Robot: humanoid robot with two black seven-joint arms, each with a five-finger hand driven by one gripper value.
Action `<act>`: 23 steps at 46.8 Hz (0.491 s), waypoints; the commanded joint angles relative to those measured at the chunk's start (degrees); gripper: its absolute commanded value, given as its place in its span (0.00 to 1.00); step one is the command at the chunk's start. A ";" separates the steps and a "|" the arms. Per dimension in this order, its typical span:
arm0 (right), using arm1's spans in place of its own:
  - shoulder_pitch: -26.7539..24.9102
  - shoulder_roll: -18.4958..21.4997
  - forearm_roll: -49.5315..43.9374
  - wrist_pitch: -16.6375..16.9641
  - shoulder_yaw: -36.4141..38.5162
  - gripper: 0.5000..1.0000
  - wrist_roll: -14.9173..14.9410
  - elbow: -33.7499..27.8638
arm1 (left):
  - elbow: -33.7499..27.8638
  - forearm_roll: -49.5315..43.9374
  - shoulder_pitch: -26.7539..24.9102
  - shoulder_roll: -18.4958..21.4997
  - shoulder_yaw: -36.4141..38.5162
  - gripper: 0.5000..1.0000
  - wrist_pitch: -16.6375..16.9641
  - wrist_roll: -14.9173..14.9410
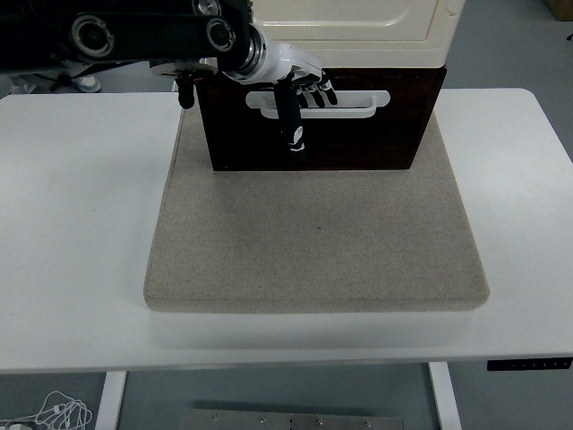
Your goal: Open the drawer under the combination cabinet
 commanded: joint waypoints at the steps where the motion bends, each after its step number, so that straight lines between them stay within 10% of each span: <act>1: 0.00 0.00 0.00 0.00 0.00 0.85 0.00 0.00 | 0.20 0.28 0.00 0.00 -0.07 1.00 -0.09 0.00; 23: 0.00 0.00 0.00 0.00 0.00 0.85 0.00 0.00 | 0.29 0.45 0.62 -0.09 -0.25 1.00 -0.09 0.00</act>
